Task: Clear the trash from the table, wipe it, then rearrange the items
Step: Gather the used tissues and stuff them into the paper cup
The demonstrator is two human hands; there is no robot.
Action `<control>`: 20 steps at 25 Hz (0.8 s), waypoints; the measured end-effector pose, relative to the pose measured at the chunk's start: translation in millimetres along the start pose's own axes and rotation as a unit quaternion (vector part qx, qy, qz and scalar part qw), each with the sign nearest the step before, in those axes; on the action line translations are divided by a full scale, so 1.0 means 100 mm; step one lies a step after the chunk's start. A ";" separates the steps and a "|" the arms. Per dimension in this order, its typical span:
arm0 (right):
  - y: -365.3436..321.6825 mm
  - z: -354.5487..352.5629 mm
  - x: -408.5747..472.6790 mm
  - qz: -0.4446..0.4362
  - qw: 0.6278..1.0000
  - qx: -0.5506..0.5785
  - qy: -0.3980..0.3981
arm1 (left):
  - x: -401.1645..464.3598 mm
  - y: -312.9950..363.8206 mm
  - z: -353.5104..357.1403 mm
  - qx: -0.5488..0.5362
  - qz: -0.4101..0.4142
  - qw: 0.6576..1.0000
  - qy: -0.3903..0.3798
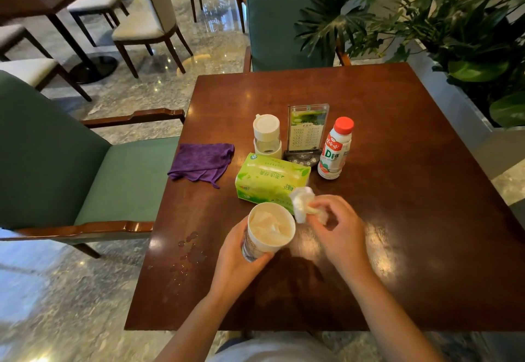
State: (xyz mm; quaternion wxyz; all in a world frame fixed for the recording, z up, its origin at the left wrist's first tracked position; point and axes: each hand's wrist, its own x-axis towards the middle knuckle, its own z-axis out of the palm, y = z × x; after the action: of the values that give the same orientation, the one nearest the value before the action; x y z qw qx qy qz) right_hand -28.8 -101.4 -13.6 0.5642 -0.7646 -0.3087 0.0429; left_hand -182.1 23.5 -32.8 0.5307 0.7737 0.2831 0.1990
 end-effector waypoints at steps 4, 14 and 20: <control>-0.28 0.25 -0.11 -0.084 0.987 -0.135 -0.016 | 0.07 0.10 0.06 -0.012 0.049 0.999 -0.013; -0.25 0.22 -0.23 -0.170 0.916 -0.251 -0.263 | 0.10 -0.08 -0.03 0.010 0.028 1.000 0.005; -0.18 0.09 -0.06 -0.185 0.914 -0.245 -0.265 | 0.17 -0.04 0.04 0.008 0.022 1.000 0.007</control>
State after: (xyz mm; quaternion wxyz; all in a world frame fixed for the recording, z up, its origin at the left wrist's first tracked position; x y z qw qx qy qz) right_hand -44.8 -93.7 -2.2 0.2540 -0.7686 -0.5839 0.0615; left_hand -167.9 32.7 -37.7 0.5183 0.7825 0.2710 0.2135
